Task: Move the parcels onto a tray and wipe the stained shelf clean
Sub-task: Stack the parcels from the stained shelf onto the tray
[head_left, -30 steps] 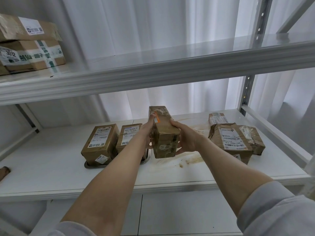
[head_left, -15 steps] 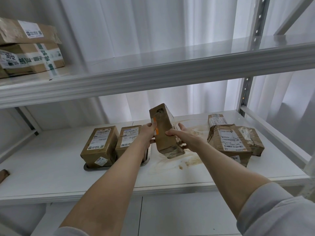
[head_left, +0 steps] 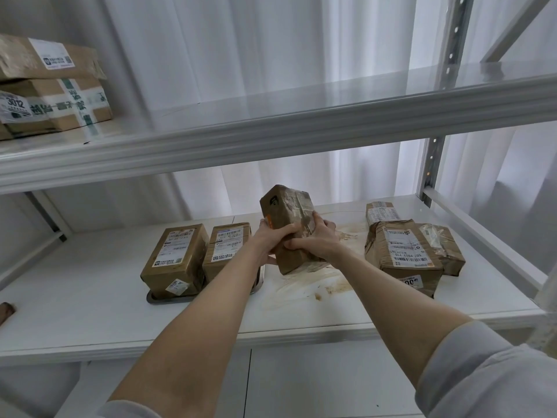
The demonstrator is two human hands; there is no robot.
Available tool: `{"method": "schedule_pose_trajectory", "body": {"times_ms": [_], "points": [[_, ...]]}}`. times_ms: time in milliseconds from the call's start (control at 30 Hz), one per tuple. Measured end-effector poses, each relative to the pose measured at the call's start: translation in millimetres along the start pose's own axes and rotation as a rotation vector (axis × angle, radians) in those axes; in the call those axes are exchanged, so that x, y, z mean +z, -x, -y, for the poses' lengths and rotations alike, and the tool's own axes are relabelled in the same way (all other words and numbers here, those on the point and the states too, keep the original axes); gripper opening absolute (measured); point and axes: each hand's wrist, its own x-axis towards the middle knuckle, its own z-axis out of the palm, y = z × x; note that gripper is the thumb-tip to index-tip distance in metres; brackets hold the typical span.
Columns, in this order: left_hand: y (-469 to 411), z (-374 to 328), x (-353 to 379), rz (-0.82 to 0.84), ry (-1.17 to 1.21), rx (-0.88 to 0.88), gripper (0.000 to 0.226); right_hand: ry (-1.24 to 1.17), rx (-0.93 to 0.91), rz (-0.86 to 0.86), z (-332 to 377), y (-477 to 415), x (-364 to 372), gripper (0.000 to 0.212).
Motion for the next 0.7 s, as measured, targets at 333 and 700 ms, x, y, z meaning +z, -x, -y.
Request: {"method": "schedule_pose_trajectory", "body": {"times_ms": [333,700], "points": [[-2,10,-27,0.081,0.231,0.065,0.058,-0.366,0.104,-0.025,2,-4,-12,0.102],[5,8,-29,0.032,0.261,0.042,0.003,-0.716,0.248,0.184,-1,5,-21,0.048]]}}
